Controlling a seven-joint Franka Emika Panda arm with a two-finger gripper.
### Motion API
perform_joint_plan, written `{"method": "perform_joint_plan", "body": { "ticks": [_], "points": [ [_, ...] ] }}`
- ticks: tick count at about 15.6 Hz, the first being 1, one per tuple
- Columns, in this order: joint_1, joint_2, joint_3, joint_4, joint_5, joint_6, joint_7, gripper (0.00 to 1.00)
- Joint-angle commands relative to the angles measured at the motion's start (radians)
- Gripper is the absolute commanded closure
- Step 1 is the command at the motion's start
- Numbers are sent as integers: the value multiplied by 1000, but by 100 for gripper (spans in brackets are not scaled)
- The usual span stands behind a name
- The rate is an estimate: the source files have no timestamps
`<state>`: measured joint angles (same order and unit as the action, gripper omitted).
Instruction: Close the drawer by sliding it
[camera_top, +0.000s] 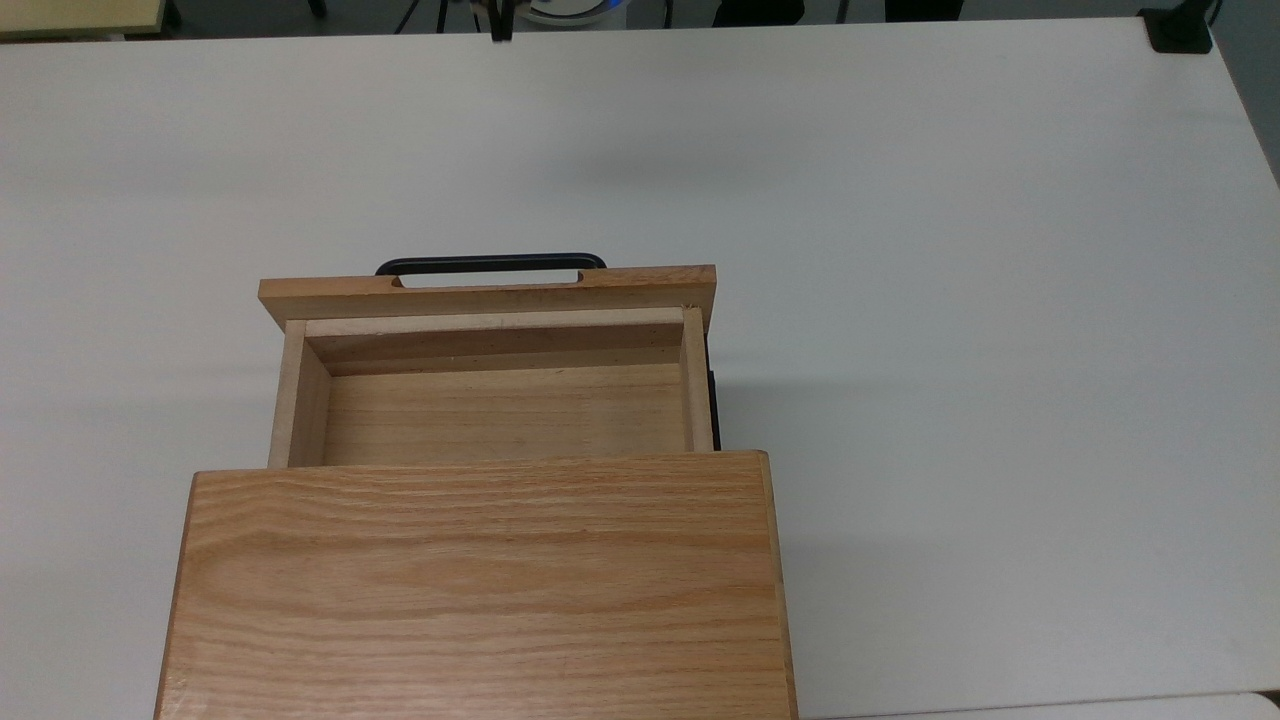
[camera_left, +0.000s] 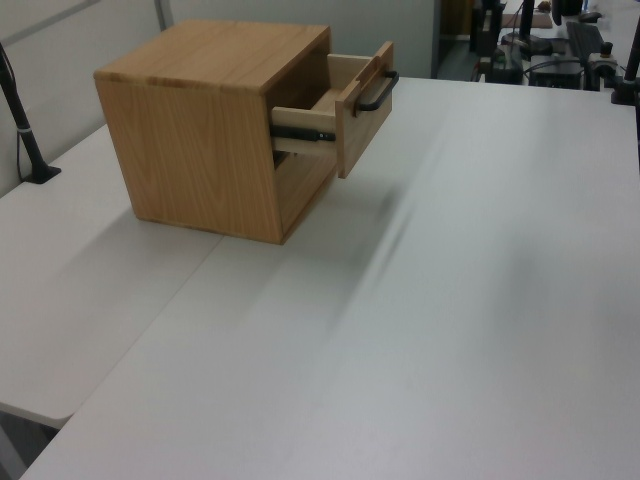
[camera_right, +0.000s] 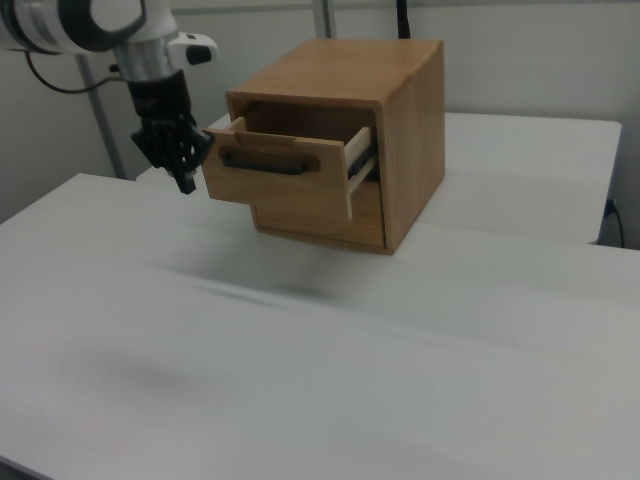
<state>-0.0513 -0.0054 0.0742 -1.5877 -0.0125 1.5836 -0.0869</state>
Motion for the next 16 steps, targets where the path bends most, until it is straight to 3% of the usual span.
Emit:
{"method": "perform_joint_plan", "body": {
  "ticks": [1,6,10,16],
  "points": [
    [1,63,-5,3,19,76,-10,100],
    [1,169,-5,9,17,245,-10,100],
    [-4,290,-5,135,45,311,51,100],
    [-13,353,-5,173,46,489,102,100]
  ]
}}
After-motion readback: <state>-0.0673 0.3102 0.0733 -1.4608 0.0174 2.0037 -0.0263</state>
